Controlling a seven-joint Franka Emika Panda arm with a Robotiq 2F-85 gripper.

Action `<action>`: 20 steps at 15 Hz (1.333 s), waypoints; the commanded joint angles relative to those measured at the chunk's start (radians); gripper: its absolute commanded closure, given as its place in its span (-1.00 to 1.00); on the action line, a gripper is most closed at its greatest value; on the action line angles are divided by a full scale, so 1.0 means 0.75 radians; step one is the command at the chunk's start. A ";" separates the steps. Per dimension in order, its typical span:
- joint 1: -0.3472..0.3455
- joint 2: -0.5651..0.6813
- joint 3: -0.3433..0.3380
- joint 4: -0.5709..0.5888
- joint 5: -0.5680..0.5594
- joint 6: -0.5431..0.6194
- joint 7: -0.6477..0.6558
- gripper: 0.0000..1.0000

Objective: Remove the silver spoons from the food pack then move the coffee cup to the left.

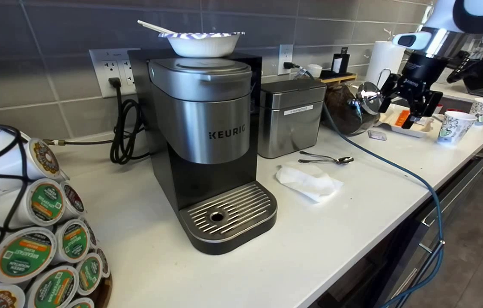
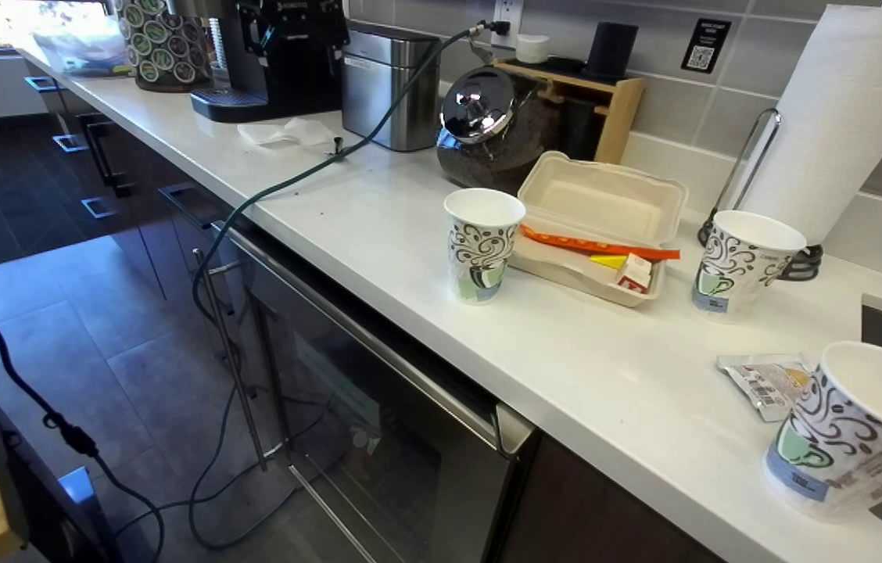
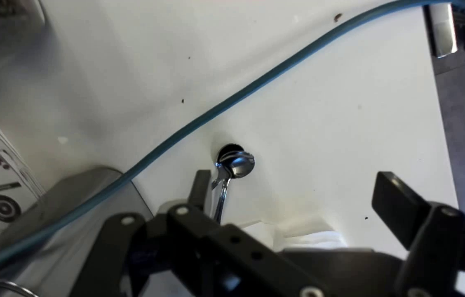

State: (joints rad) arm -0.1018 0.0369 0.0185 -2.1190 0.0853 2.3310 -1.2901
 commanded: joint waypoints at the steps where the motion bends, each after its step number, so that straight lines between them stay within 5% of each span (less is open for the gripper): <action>1: 0.020 -0.175 -0.048 -0.182 -0.077 0.008 0.287 -1.00; 3: 0.018 -0.202 -0.063 -0.212 -0.113 0.006 0.443 -1.00; 4: 0.035 -0.146 -0.073 -0.139 -0.065 -0.002 0.300 -1.00; 8: 0.036 -0.178 -0.084 -0.178 -0.087 -0.004 0.402 -1.00; 13: -0.051 -0.118 -0.151 -0.161 -0.482 -0.003 0.836 -1.00; 20: -0.151 -0.065 -0.298 -0.116 -0.617 -0.064 1.168 -1.00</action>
State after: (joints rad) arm -0.1934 -0.0218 -0.1804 -2.2320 -0.3166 2.3124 -0.5344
